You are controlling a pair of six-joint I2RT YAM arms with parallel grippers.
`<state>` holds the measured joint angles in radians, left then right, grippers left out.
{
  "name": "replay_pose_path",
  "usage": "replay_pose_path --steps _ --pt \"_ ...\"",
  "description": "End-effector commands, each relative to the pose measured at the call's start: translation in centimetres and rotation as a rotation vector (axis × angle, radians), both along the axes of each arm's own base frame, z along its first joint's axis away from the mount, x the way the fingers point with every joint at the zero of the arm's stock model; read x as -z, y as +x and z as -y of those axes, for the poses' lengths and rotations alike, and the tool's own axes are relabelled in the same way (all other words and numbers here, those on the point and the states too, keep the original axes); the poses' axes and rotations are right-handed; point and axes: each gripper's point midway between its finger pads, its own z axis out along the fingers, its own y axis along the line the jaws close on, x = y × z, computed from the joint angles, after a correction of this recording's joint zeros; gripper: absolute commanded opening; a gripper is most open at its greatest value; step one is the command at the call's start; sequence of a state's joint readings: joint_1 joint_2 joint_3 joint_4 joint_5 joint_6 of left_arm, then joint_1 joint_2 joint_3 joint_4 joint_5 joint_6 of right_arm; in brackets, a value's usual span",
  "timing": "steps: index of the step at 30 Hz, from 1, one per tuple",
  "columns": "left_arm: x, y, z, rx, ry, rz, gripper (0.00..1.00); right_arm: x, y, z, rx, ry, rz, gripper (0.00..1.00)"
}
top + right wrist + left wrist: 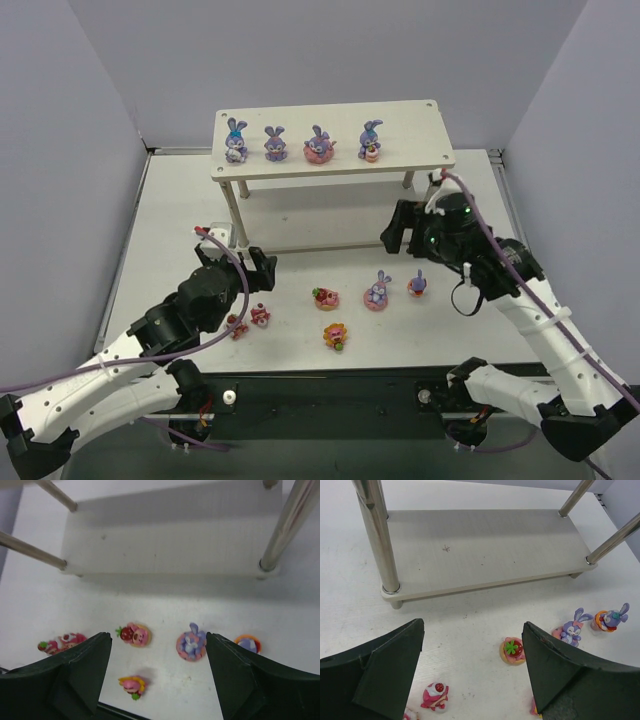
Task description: Place and organize the plastic toys onto the shelf
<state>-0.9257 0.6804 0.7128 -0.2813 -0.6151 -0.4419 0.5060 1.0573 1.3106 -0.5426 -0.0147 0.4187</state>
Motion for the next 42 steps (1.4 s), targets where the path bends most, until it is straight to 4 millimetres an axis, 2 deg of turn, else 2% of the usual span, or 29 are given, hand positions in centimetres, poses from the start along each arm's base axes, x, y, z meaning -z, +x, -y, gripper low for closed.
replay_pose_path --steps 1,2,3,5,6,11,18,25,33,36,39,42 --pt "-0.4 0.2 0.7 0.016 -0.033 -0.004 0.95 8.7 -3.4 -0.9 0.025 -0.04 -0.197 0.78" --pt "-0.3 0.2 0.9 0.023 -0.03 -0.011 0.96 9.8 -3.7 -1.2 0.054 -0.017 -0.218 0.78" --pt "-0.3 0.2 1.1 0.029 -0.027 -0.015 0.97 11.7 -4.5 -1.9 0.044 -0.021 -0.24 0.78" --pt "-0.1 0.1 1.3 0.038 -0.022 -0.029 0.97 13.3 -4.8 -2.1 0.081 -0.028 -0.252 0.79" --pt "-0.2 0.1 1.3 0.039 -0.024 -0.03 0.97 15.0 -5.3 -2.5 0.097 -0.027 -0.279 0.8" --pt "-0.1 -0.4 1.3 0.062 -0.034 -0.042 0.97 19.0 -5.0 -1.9 0.218 -0.077 -0.327 0.83" --pt "-0.2 -1.2 0.6 0.07 -0.04 -0.05 0.97 22.0 -3.7 -2.3 0.283 -0.125 -0.338 0.83" --pt "-0.5 -2.0 -0.4 0.069 -0.057 -0.044 0.97 25.6 -3.2 -2.3 0.323 -0.24 -0.381 0.84" --pt "-0.3 -2.3 -1.2 0.053 -0.062 -0.043 0.97 27.7 -3.5 -2.3 0.32 -0.312 -0.424 0.82" --pt "-0.2 -2.4 -1.4 0.047 -0.063 -0.044 0.97 28.0 -3.5 -2.4 0.308 -0.322 -0.427 0.74" --pt "-0.2 -2.4 -1.7 0.039 -0.061 -0.04 0.97 28.0 -3.4 -2.6 0.291 -0.331 -0.425 0.59" --pt "-0.3 -2.3 -1.7 0.034 -0.059 -0.037 0.97 27.8 -3.3 -3.0 0.269 -0.339 -0.415 0.38"
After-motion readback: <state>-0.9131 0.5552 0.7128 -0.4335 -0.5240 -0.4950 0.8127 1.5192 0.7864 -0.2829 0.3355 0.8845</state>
